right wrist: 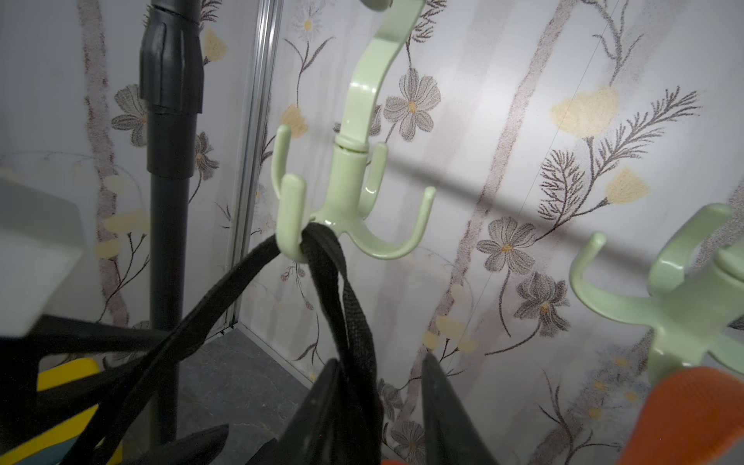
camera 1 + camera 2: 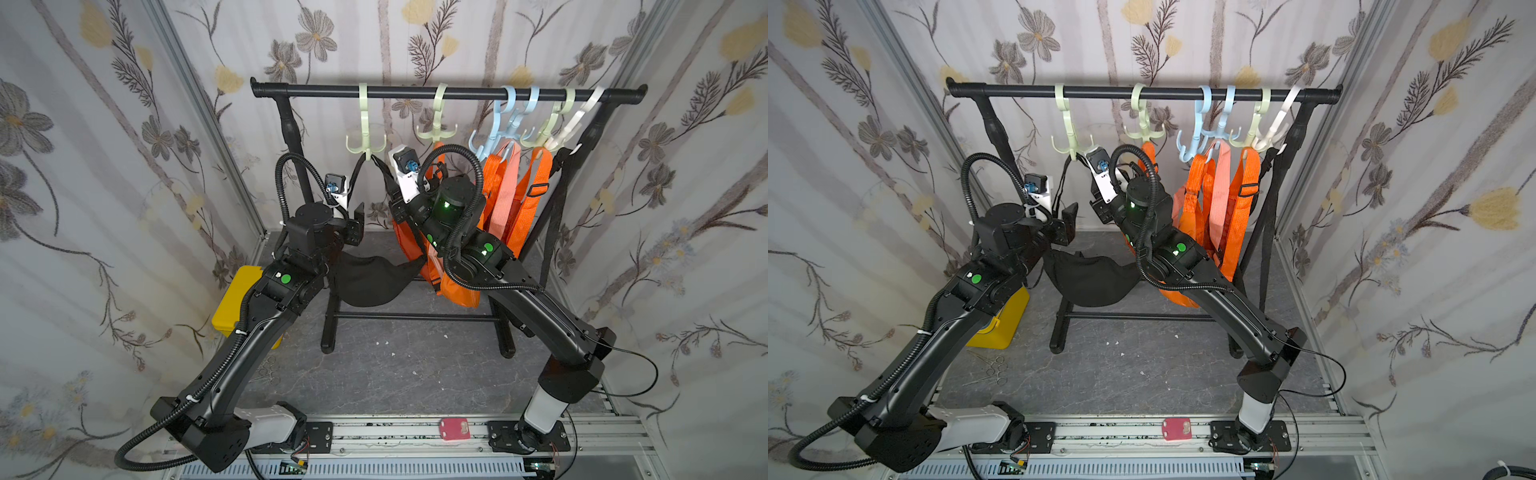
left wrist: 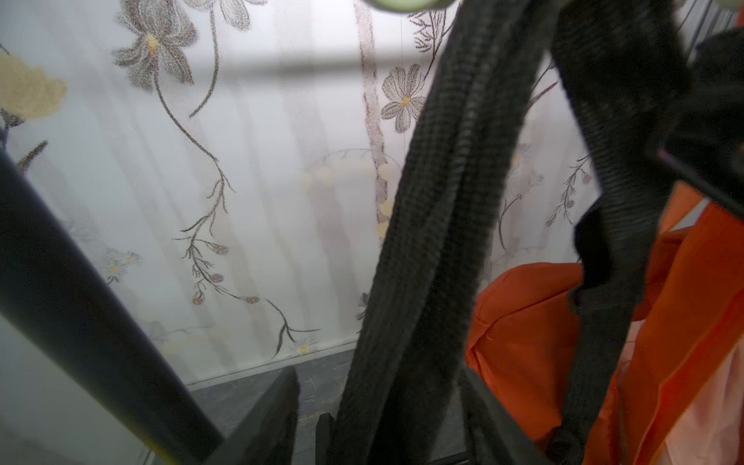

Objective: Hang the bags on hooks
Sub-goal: Hang the bag on the hook.

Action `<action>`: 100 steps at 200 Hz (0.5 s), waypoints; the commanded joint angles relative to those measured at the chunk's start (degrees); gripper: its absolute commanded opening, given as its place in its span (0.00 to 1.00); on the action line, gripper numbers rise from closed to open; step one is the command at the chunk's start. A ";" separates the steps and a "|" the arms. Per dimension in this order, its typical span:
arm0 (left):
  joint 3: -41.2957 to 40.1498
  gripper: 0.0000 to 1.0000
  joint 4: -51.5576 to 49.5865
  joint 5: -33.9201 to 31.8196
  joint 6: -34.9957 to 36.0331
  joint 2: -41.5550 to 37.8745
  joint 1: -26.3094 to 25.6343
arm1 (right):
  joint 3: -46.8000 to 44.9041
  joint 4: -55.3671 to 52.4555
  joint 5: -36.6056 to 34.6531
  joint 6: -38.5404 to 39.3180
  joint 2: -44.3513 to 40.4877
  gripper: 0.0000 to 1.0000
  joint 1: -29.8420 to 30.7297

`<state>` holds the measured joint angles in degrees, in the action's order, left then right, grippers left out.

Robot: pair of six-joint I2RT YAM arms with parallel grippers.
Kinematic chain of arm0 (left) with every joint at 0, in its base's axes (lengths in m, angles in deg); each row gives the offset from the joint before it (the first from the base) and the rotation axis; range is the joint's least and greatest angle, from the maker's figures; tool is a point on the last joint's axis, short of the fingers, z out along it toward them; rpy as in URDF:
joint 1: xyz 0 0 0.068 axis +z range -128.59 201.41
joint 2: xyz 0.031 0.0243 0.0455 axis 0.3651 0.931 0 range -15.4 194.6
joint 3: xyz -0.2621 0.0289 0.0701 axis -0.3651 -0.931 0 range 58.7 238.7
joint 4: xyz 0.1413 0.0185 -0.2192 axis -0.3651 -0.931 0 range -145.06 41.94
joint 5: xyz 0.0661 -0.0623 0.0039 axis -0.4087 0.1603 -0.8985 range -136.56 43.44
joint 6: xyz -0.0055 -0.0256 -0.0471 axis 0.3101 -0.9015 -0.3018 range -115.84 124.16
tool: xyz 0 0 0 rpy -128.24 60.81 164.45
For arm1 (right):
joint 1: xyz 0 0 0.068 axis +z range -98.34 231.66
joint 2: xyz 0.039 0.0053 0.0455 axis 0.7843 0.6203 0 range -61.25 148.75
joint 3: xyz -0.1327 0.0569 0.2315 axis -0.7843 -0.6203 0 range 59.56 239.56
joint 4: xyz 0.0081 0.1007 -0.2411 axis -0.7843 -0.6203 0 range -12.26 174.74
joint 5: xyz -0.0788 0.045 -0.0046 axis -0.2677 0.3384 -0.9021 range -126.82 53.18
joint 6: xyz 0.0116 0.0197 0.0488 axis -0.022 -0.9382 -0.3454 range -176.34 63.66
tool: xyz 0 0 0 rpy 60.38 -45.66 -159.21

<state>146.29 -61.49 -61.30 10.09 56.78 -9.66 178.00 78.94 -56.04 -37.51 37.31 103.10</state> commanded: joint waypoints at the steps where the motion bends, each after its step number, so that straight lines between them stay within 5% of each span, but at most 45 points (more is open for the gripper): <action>1: -1.61 0.96 4.50 0.93 -1.61 -3.08 0.02 | -3.55 1.11 -3.57 -1.07 -3.38 0.79 1.21; 8: -2.58 0.99 5.00 0.60 -1.73 -4.15 -0.04 | -4.93 0.38 -4.50 -1.61 -4.71 0.84 1.66; 15: -4.00 1.00 5.68 0.15 -1.97 -5.51 -0.03 | -6.50 -0.72 -4.56 -2.32 -6.25 1.00 2.01; 48: -12.26 1.00 9.85 -1.34 -4.23 -14.14 -0.01 | -16.41 -2.05 -5.46 -5.16 -16.55 1.00 4.02; 100: -37.53 1.00 21.44 -4.96 -8.35 -33.00 -0.13 | -48.10 9.80 -14.00 -9.99 -39.96 0.99 5.53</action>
<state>117.35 -48.05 -62.09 4.30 29.28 -9.72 141.45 80.56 -63.56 -43.54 5.18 108.50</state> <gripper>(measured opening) 0.997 0.995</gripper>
